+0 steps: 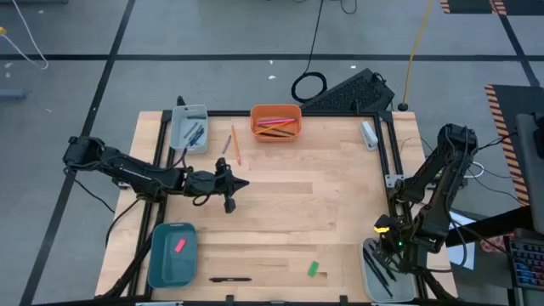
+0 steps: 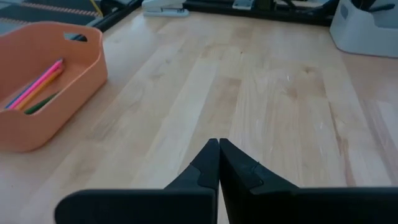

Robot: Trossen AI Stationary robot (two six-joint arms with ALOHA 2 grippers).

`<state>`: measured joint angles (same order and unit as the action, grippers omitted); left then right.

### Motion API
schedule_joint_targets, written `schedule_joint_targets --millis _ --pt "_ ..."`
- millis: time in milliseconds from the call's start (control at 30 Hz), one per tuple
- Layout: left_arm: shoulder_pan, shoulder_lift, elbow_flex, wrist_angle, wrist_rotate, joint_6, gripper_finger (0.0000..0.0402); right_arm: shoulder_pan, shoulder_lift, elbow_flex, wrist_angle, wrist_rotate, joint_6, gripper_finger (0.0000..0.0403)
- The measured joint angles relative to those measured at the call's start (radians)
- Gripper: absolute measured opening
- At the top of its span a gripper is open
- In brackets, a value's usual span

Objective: Sort crayons/erasers/pens/pencils in bins
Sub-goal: Put the black pen into the bottom gray bin

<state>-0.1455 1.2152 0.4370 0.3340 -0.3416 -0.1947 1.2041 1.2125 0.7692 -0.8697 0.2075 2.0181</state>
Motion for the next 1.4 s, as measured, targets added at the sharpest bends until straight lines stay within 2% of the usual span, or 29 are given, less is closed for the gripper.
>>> schedule_joint_targets --millis 200,333,433,567,733,833,933,1067,1167,1267,1400 --pt "0.0 0.0 0.0 -0.019 0.0 -0.01 0.001 0.0 0.0 0.0 0.004 -0.005 -0.014 0.0103" --pt "0.0 0.0 0.0 -0.019 0.0 0.003 0.0003 -0.005 -0.003 0.0 0.004 -0.085 0.013 0.0142" --pt "0.001 0.0 0.0 -0.018 0.0 0.006 0.0007 -0.007 -0.027 0.0 0.025 -0.135 0.013 0.0155" --pt "0.002 0.0 0.0 -0.018 0.0 0.007 0.0013 -0.007 -0.085 0.0 0.047 -0.108 -0.004 0.0143" --pt "0.002 0.0 0.0 -0.025 0.013 0.008 0.0003 -0.022 -0.174 0.0 0.043 0.035 -0.114 0.0089" --pt "0.002 0.0 0.0 -0.026 0.023 0.008 0.0008 -0.059 -0.228 0.0 0.037 0.182 -0.291 0.0046" --pt "0.002 0.0 0.0 -0.026 0.024 0.007 0.0006 -0.121 -0.28 -0.001 0.054 0.319 -0.534 0.0008" --pt "0.005 0.0 0.0 -0.035 0.027 0.0 0.0004 -0.266 -0.358 -0.088 0.221 0.364 -0.878 0.0006" --pt "0.016 0.0 0.016 -0.096 0.029 -0.003 0.0006 -0.406 -0.414 -0.228 0.488 0.295 -1.155 0.0001" --pt "0.033 0.0 0.06 -0.19 0.031 -0.01 0.0003 -0.564 -0.441 -0.393 0.838 0.163 -1.394 0.0001" --pt "0.048 0.0 0.127 -0.33 0.066 -0.011 0.0004 -0.769 -0.426 -0.552 1.226 0.002 -1.61 0.0001"
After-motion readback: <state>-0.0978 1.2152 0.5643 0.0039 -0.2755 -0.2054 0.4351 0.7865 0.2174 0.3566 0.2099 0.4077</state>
